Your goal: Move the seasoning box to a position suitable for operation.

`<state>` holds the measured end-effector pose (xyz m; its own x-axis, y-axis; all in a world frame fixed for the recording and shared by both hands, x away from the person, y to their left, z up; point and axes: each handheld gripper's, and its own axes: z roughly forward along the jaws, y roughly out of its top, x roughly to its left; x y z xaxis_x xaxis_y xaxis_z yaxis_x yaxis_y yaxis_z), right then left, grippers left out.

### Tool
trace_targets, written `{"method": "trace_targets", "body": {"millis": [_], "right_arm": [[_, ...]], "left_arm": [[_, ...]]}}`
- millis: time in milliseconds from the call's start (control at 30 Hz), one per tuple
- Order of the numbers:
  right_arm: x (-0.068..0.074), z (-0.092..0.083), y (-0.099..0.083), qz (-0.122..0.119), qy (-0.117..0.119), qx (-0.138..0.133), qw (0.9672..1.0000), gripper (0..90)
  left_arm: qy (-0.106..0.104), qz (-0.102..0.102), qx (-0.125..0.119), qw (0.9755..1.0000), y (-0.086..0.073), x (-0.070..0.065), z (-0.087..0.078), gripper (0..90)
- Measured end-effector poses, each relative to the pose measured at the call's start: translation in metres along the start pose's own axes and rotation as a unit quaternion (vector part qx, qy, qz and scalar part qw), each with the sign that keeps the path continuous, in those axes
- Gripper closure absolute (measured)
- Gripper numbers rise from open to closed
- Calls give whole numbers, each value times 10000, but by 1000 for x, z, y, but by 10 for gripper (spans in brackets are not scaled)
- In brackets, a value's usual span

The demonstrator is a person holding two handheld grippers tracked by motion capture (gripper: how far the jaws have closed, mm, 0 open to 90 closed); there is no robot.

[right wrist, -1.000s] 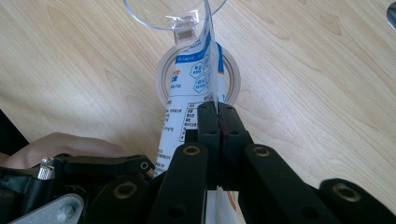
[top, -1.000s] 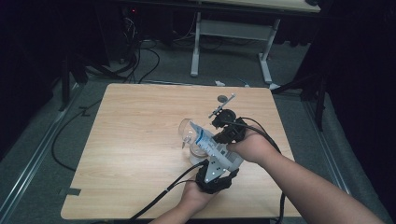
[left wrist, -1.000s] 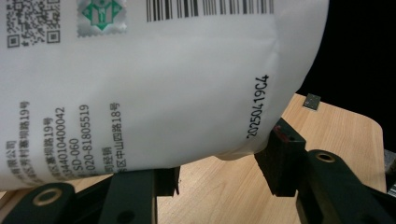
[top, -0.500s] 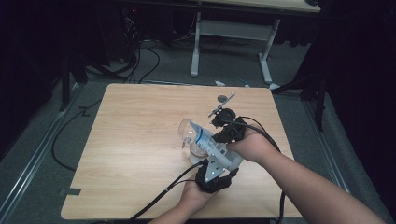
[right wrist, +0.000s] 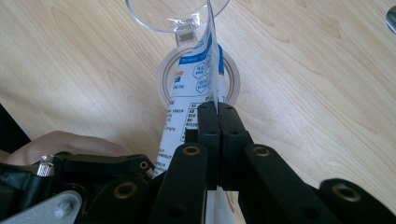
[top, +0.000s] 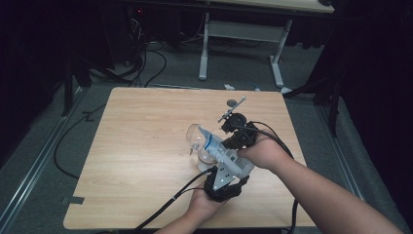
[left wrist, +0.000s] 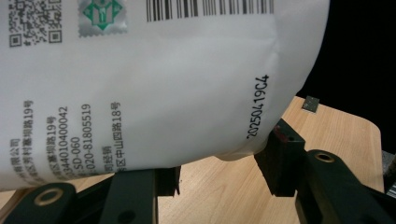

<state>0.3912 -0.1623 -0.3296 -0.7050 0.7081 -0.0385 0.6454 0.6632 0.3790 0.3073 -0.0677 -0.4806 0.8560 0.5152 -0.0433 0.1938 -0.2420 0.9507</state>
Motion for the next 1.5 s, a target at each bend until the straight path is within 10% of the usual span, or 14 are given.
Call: {"method": "trace_targets", "body": {"millis": [1500], "right_arm": [[1, 0, 3, 41, -57, -53, 10000, 897]], "left_arm": [[2, -69, -65, 10000, 2, 2, -1, 557]]}}
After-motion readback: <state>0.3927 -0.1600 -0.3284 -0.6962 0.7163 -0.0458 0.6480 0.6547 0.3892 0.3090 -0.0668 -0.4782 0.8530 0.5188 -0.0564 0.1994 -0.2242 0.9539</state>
